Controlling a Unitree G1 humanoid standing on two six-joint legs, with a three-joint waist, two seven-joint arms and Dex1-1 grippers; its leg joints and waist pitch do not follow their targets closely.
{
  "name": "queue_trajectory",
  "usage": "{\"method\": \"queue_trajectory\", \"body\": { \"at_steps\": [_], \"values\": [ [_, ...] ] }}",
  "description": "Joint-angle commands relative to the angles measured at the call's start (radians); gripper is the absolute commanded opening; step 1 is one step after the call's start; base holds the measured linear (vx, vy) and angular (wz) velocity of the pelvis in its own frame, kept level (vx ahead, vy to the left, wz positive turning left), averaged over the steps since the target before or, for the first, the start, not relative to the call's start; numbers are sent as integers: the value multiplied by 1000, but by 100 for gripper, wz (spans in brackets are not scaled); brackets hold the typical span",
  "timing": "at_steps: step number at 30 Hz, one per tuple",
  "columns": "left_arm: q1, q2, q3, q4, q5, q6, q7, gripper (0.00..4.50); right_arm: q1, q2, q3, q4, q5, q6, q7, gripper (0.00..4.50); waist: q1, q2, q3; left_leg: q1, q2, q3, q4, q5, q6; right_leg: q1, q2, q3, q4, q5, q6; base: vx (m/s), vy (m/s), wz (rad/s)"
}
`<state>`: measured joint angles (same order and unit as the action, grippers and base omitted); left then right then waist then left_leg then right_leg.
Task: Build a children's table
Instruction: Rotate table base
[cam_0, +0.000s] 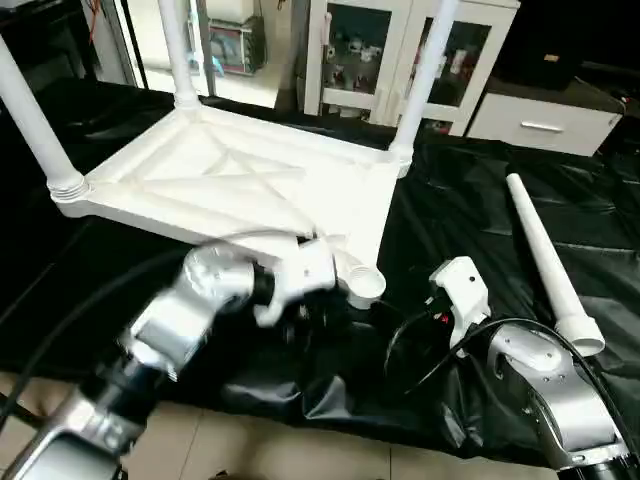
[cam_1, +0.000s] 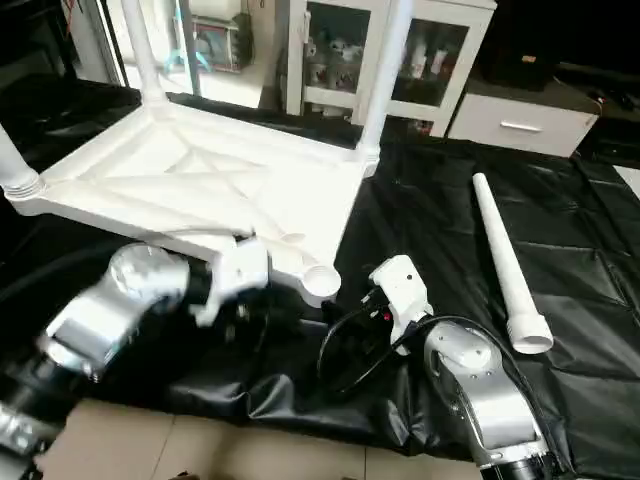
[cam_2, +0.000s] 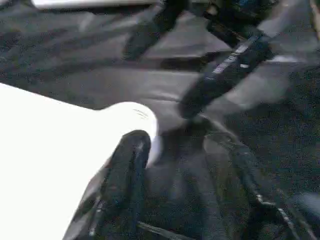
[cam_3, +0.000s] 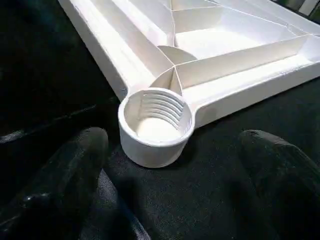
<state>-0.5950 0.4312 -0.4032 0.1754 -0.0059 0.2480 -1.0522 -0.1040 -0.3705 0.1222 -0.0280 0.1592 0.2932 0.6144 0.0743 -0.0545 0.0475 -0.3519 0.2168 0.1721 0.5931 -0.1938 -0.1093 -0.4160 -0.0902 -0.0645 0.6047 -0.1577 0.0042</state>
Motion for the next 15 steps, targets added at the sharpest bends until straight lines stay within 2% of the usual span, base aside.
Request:
{"method": "queue_trajectory", "body": {
  "at_steps": [1, 2, 4, 5, 7, 8, 9, 11, 12, 15],
  "values": [
    [-47, 4, 3, 94, 58, -94, 51, 251, 14, -14, -11, -24, 15, -5, 26, 450, 0, 1, -62, -1, 2, 4, -75, -245, 15, 51, -34, 36, -74, -310, -115, 0, 0, 0],
    [-47, 4, 3, 94, 58, -94, 51, 251, 14, -14, -11, -24, 15, -5, 26, 450, 0, 0, -62, -7, 2, 2, -76, -229, 17, 55, -35, 36, -72, -291, -116, 0, 0, 0],
    [-83, -15, -5, 184, 61, -131, 73, 251, 22, -17, -5, -38, 21, -2, 36, 450, 3, 0, -62, -5, 3, 4, -74, -218, 17, 52, -35, 35, -70, -282, -123, 0, 0, 0],
    [-121, -31, -31, 297, 96, -197, 105, 251, 23, -18, -4, -37, 21, -3, 36, 450, 3, 8, -63, -3, 3, 4, -74, -213, 15, 51, -35, 37, -69, -266, -129, 0, 0, 0],
    [-143, -42, -43, 374, 124, -242, 123, 251, 25, -20, -4, -40, 22, -3, 35, 450, 6, 2, -66, -5, 3, 3, -72, -189, 19, 55, -34, 37, -63, -200, -143, 0, 0, 0],
    [-148, -45, -45, 389, 128, -250, 126, 251, 25, -20, -4, -41, 22, -3, 35, 450, 5, 1, -64, -7, 1, 4, -73, -189, 21, 56, -34, 36, -64, -201, -144, 0, 0, 0],
    [-170, -48, -68, 465, 160, -288, 129, 251, 29, -23, -6, -47, 24, -1, 36, 450, 7, 9, -66, -6, 3, 3, -72, -188, 21, 57, -37, 37, -63, -207, -148, 0, 0, 0],
    [-180, -52, -76, 504, 171, -308, 125, 251, 31, -24, -7, -50, 25, 0, 38, 450, 7, 5, -67, -4, 3, 5, -70, -188, 23, 56, -37, 38, -64, -198, -151, 0, 0, 0],
    [-200, -60, -88, 571, 198, -353, 130, 251, 35, -26, -8, -55, 26, 2, 43, 450, 8, 8, -65, -3, 1, 6, -71, -190, 27, 55, -34, 38, -68, -192, -154, 0, 0, 0],
    [-229, -75, -96, 659, 215, -400, 132, 251, 41, -30, -9, -66, 28, 7, 50, 450, 11, 8, -66, -1, 4, 4, -71, -195, 26, 57, -37, 38, -64, -170, -173, 0, 0, 0]
  ]
}}
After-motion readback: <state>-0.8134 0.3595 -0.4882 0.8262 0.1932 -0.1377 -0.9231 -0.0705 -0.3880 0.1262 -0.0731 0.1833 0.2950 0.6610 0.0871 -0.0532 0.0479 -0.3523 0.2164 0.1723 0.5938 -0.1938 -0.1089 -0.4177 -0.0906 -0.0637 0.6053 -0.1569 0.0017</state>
